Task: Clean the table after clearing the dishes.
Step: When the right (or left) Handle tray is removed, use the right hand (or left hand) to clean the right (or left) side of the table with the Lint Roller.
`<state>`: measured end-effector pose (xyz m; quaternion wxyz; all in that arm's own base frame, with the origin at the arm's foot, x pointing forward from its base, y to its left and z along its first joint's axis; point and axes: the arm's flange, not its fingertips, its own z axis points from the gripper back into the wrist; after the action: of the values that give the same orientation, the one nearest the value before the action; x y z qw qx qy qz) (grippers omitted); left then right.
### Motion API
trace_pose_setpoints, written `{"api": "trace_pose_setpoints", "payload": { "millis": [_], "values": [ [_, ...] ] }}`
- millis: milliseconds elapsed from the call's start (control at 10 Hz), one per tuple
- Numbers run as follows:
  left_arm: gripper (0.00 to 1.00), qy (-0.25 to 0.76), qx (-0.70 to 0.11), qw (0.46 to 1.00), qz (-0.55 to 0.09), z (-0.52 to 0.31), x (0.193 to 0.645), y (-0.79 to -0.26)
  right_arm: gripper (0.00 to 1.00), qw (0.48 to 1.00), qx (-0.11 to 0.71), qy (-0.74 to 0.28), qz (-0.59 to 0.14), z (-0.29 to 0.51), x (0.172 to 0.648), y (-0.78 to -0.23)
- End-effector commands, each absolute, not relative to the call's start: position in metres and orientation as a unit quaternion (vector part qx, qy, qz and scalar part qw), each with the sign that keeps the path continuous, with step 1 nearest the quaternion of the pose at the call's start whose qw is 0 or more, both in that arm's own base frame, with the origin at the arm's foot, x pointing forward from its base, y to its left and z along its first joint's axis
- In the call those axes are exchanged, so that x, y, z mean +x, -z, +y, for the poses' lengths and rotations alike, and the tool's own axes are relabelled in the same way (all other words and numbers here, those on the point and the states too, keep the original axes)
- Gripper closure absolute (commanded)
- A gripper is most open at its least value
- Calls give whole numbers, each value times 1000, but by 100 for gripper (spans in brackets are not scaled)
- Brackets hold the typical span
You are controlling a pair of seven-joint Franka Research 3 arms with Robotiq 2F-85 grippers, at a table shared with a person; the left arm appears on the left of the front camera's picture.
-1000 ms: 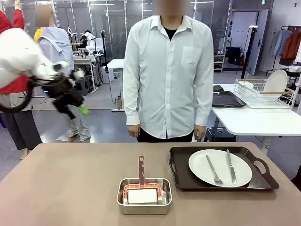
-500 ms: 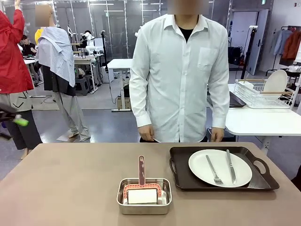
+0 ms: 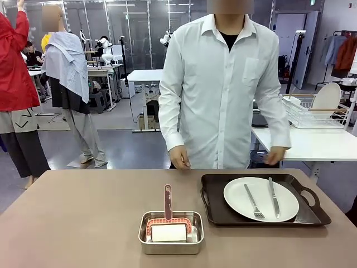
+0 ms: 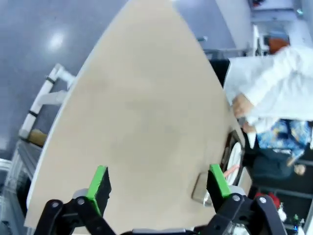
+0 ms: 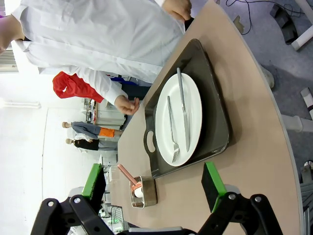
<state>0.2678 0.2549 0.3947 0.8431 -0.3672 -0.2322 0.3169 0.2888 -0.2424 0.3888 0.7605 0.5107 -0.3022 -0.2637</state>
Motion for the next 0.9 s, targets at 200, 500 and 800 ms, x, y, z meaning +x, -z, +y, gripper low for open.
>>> {"api": "trace_pose_setpoints", "payload": {
  "millis": [200, 500, 800],
  "values": [
    [0, -317, -367, 843, -232, 255, 268, -395, 0, 757, 515, 264, -304, -242, 288, -391],
    [0, -317, -367, 843, -232, 255, 268, -395, 0, 757, 515, 264, -304, -242, 288, -391],
    [0, -317, -367, 843, -232, 255, 268, -395, 0, 757, 515, 264, -304, -242, 288, -391]
  ]
}}
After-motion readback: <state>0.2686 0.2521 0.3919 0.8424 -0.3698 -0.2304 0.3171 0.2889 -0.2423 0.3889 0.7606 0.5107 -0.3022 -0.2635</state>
